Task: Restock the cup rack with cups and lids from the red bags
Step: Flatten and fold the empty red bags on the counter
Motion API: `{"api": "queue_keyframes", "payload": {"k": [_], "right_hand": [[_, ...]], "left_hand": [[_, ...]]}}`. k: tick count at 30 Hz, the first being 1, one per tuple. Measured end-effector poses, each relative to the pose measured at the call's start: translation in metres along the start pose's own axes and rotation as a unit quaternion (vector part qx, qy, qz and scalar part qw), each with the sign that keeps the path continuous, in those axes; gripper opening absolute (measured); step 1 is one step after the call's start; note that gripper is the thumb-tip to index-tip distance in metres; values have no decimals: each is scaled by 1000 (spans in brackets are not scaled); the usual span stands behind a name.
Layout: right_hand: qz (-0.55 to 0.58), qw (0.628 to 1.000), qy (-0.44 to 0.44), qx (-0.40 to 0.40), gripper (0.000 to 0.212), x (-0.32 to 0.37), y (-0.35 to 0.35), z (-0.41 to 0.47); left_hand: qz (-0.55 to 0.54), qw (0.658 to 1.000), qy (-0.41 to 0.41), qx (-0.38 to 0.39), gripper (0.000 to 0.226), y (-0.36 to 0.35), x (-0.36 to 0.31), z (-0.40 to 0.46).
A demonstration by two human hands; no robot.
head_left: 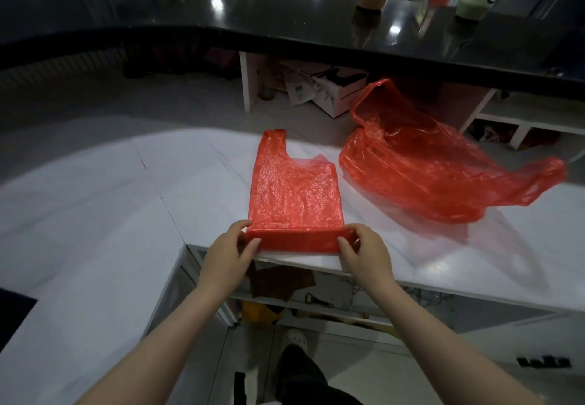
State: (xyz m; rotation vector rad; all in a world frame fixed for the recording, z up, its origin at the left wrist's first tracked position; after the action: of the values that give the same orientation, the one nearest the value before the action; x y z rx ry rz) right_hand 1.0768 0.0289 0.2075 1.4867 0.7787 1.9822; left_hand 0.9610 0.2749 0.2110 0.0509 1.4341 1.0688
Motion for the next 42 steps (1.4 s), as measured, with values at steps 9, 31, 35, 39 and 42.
{"api": "queue_keyframes", "payload": {"k": [9, 31, 35, 39, 42], "right_hand": [[-71, 997, 6, 11, 40, 3, -10, 7], [-22, 967, 253, 25, 32, -6, 17, -28], [9, 992, 123, 33, 17, -7, 15, -22], [39, 999, 3, 17, 18, -2, 9, -7], [11, 1000, -25, 7, 27, 2, 3, 0]], "left_hand": [[189, 953, -236, 5, 84, -7, -16, -2], [137, 955, -260, 47, 52, 8, 3, -12], [32, 993, -111, 29, 43, 11, 4, -8], [-5, 999, -32, 12, 36, 6, 0, 0], [39, 999, -18, -5, 38, 2, -3, 5]]}}
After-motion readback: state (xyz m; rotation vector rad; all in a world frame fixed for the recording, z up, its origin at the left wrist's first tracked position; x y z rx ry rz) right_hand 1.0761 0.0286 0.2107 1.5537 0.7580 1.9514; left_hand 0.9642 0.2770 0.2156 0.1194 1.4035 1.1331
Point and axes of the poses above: each hand's wrist, its own z-axis towards the middle knuckle, its own y-axis out of the back of the hand, x = y × z, the point moved 2 cm from there along z, towards the middle knuckle, and after that the axes turned 13 degrees about -x, right-handed, at the moved point
